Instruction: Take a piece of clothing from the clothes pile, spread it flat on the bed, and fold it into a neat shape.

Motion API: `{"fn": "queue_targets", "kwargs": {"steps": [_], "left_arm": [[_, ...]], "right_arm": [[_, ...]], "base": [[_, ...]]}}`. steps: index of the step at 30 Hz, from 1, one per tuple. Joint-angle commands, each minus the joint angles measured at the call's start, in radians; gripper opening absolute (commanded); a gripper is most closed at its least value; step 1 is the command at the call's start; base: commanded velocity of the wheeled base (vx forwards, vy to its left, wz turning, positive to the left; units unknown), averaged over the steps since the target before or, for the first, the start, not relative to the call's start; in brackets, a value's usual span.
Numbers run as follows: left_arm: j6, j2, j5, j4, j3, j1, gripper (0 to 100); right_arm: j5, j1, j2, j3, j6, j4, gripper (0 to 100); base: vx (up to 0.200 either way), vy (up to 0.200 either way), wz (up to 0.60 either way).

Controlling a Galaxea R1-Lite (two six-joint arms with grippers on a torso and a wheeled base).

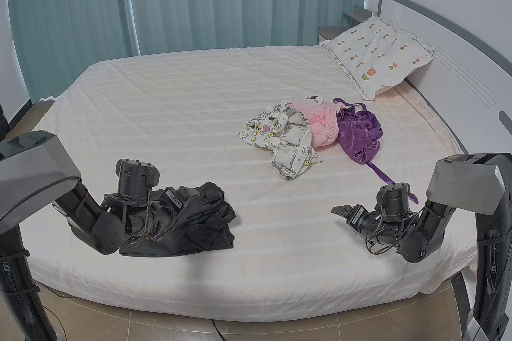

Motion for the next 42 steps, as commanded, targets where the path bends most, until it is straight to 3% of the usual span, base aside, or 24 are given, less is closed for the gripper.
{"fn": "queue_targets", "kwargs": {"steps": [1,6,16,24,33,42], "left_arm": [[-0.005,-0.003,0.0,-0.023,0.056,0.031,100],[-0.058,-0.003,-0.008,-0.025,0.059,0.048,100],[-0.062,-0.003,-0.031,-0.028,0.068,0.085,100],[-0.062,-0.009,-0.091,-0.028,0.071,0.183,100],[-0.07,-0.009,-0.143,-0.028,0.08,0.234,100],[-0.091,-0.011,-0.186,-0.026,0.082,0.281,100]], "right_arm": [[0.0,0.004,0.007,0.0,0.0,0.0,100],[0.0,0.007,0.007,0.0,-0.001,0.0,100],[-0.001,0.007,0.001,-0.01,-0.001,0.0,100],[-0.007,0.021,-0.004,-0.017,-0.003,-0.002,100],[-0.015,0.027,-0.007,-0.014,-0.009,-0.01,100],[-0.044,0.076,-0.014,-0.039,-0.041,0.0,100]], "base": [[0.0,0.0,0.0],[0.0,0.0,0.0],[0.0,0.2,0.0],[0.0,0.2,0.0],[0.0,0.2,0.0],[0.0,0.2,0.0]]}}
